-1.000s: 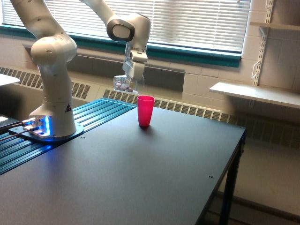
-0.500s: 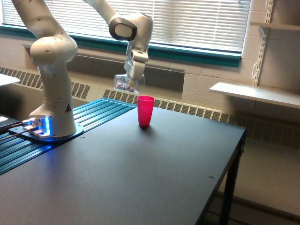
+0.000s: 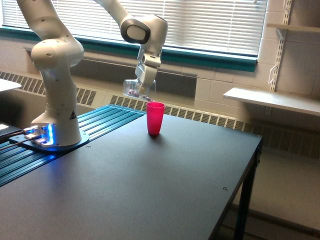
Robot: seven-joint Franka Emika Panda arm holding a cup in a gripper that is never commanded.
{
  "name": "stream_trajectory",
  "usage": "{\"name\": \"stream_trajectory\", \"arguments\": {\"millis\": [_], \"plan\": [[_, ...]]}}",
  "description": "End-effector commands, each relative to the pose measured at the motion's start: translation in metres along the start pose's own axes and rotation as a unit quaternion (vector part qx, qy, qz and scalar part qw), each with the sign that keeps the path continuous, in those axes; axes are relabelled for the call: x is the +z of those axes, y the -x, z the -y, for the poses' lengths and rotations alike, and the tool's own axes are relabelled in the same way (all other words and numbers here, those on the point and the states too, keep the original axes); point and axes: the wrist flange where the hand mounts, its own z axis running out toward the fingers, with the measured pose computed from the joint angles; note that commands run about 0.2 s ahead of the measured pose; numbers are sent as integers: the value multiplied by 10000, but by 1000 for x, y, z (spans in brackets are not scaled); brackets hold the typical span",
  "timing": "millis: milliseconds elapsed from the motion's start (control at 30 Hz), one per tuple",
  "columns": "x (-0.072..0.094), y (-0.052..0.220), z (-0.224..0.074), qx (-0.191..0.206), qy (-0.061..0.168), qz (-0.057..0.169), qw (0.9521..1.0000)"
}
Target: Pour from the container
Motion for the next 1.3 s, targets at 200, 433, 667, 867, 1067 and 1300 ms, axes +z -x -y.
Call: {"name": "stream_trajectory", "arguments": {"millis": [200, 433, 667, 867, 1067, 1300], "plan": [[0, 0, 6, 8, 10, 7, 10000], [6, -1, 2, 33, 68, 35, 10000], [9, 1, 2, 59, 93, 59, 9999], [7, 2, 5, 73, 85, 80, 9999], [7, 1, 5, 105, 112, 51, 9999], [7, 0, 5, 145, 71, 55, 9999]]}}
